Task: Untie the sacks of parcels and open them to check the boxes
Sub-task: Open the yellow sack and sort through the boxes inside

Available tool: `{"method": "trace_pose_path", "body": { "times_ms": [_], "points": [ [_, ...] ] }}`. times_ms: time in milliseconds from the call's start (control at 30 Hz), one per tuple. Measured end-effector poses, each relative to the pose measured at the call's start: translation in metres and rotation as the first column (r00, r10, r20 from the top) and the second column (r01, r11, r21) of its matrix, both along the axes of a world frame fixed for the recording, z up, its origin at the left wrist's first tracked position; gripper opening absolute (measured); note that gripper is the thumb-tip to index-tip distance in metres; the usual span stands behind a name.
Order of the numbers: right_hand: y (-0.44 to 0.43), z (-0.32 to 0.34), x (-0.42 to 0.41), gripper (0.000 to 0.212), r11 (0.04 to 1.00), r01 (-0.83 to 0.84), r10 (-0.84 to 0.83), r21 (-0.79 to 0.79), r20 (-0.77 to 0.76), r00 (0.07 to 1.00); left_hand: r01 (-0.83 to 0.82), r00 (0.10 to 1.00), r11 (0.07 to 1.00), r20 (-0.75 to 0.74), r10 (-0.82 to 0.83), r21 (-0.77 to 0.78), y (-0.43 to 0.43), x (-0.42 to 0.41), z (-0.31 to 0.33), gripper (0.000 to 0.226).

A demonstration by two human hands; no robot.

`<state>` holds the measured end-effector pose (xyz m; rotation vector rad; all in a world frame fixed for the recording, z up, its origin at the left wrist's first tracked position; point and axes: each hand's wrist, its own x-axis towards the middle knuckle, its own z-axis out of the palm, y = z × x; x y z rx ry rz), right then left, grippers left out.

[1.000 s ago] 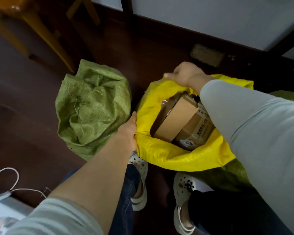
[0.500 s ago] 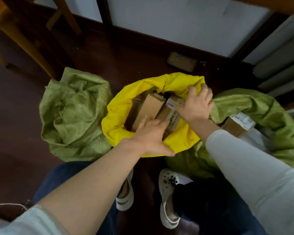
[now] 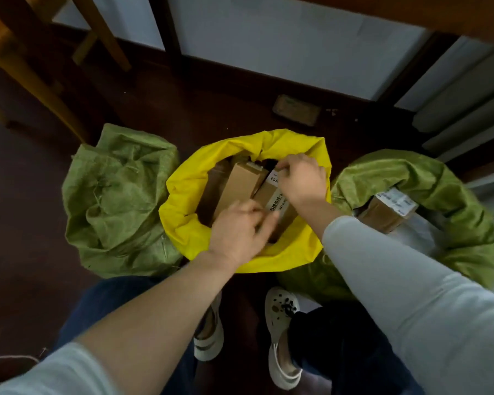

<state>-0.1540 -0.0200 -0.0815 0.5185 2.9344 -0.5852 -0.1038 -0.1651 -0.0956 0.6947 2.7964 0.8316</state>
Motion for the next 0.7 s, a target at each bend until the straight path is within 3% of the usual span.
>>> {"method": "trace_pose_path", "body": {
  "times_ms": [67,167,300,367,533,700],
  "points": [
    [-0.004,-0.002,-0.025,0.033,0.999,-0.044,0.046,-0.012,0.141,0.989,-0.144,0.985,0.985,0.084,0.152,-0.099,-0.001,-0.028,0.004,0.046],
    [-0.007,-0.011,-0.055,0.037,0.990,-0.137,0.112,0.047,0.346,0.931,0.016,0.955,0.959,0.289,0.070,-0.283,-0.002,-0.057,0.001,0.055],
    [0.001,-0.011,-0.086,0.077,0.980,-0.195,0.193,-0.029,0.344,0.919,0.096,0.886,0.949,0.460,0.056,-0.301,-0.002,-0.063,-0.008,0.060],
    [0.003,-0.005,-0.087,0.080,0.981,-0.180,0.192,-0.068,0.341,0.920,0.049,0.894,0.961,0.442,0.079,-0.271,-0.007,-0.060,-0.007,0.056],
    [-0.011,0.009,-0.049,0.040,0.993,-0.109,0.113,-0.037,0.160,0.981,-0.153,0.961,0.983,0.216,0.171,-0.098,-0.022,-0.051,0.015,0.036],
    [-0.047,0.027,-0.021,0.039,0.964,-0.238,0.249,-0.118,0.091,0.964,-0.323,0.924,0.944,0.191,0.331,-0.070,-0.051,-0.034,0.051,0.033]
  ]
}}
